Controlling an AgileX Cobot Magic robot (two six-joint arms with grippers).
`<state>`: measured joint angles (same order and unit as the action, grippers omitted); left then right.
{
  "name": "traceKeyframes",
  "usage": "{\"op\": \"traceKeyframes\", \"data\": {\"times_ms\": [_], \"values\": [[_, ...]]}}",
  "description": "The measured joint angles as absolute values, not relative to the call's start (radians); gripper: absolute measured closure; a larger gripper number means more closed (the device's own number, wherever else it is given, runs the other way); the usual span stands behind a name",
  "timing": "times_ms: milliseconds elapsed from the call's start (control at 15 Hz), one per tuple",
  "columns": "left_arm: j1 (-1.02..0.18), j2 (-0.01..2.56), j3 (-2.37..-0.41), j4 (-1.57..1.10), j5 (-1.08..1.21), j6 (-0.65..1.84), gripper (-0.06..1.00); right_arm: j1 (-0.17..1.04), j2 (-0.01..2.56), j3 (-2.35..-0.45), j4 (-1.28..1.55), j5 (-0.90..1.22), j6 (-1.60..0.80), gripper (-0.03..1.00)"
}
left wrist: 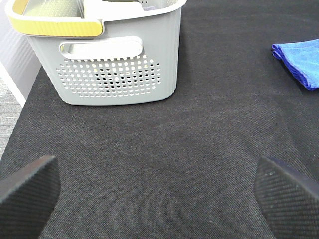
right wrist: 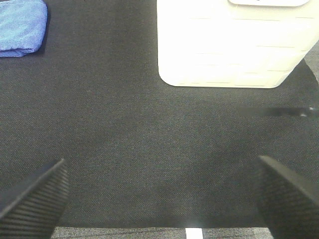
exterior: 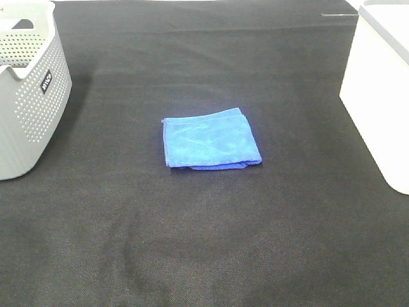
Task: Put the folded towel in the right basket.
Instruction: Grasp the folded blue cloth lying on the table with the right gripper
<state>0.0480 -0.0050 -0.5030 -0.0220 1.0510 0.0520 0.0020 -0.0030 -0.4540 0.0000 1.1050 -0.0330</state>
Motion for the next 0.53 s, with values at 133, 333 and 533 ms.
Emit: {"op": "traceKeyframes", "data": {"times_ms": [133, 333, 533], "values": [[0.048, -0.005, -0.503, -0.022, 1.051, 0.052, -0.05, 0.002, -0.003, -0.454, 0.000, 1.105, -0.033, 0.01], [0.048, -0.005, -0.503, -0.022, 1.051, 0.052, -0.05, 0.002, -0.002, -0.454, 0.000, 1.104, -0.046, 0.01], [0.048, -0.005, -0.503, -0.022, 1.051, 0.052, -0.05, 0.002, 0.295, -0.565, 0.040, 1.102, -0.042, 0.01]]}}
